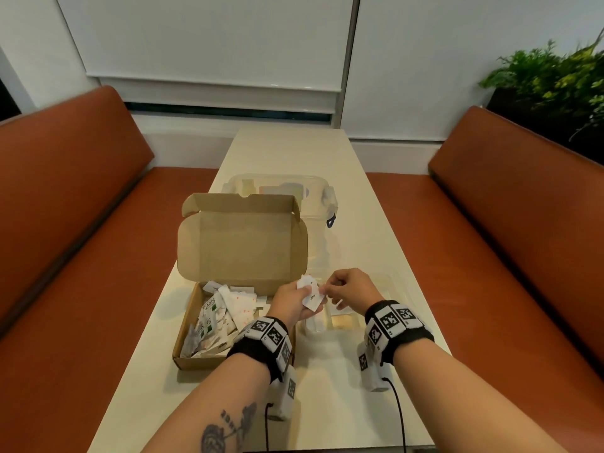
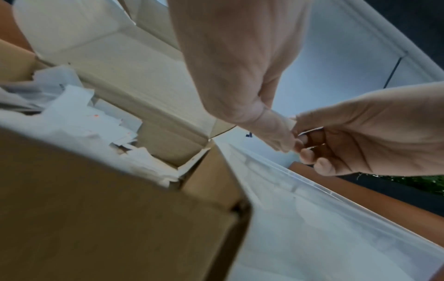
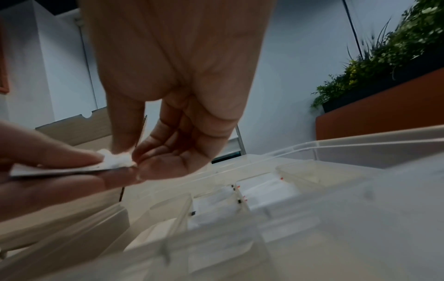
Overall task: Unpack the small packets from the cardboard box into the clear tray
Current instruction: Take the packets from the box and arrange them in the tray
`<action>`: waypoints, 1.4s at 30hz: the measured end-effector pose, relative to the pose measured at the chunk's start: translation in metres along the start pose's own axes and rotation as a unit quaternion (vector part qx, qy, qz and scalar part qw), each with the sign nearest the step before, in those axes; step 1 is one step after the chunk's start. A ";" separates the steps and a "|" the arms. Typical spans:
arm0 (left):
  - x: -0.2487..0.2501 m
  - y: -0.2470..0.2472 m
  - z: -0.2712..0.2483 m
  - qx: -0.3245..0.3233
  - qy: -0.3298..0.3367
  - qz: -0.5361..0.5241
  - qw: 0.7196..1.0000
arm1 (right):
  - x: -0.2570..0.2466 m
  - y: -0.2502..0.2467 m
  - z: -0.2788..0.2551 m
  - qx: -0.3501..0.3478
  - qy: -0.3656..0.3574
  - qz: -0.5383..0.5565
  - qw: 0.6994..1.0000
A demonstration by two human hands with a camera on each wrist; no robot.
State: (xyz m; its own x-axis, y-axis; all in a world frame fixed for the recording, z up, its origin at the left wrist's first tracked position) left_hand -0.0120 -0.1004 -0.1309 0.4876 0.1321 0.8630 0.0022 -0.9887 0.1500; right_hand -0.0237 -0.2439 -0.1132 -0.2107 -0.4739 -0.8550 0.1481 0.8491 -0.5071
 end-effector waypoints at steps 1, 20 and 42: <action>0.000 0.001 0.000 0.006 0.009 0.007 1.000 | 0.000 0.000 -0.001 -0.001 0.008 0.006 1.000; -0.004 0.001 0.001 0.013 0.039 -0.028 0.999 | 0.010 -0.018 0.005 0.097 0.001 0.029 0.995; -0.013 -0.007 0.017 0.026 0.062 0.052 0.996 | -0.006 0.003 0.019 -0.133 -0.068 -0.525 0.838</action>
State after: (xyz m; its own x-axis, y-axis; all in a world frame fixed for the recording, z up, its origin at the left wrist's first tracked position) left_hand -0.0033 -0.0963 -0.1517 0.3750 0.0330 0.9264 0.0034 -0.9994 0.0343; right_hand -0.0032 -0.2430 -0.1115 0.0251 -0.9991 0.0332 -0.2748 -0.0388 -0.9607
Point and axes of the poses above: each hand's wrist, its own z-axis towards the middle knuckle, its own y-axis out of the palm, x = y × z, the point moved 1 cm from there along z, towards the middle knuckle, and after that the axes turned 10 degrees about x, right-handed, at the moved point
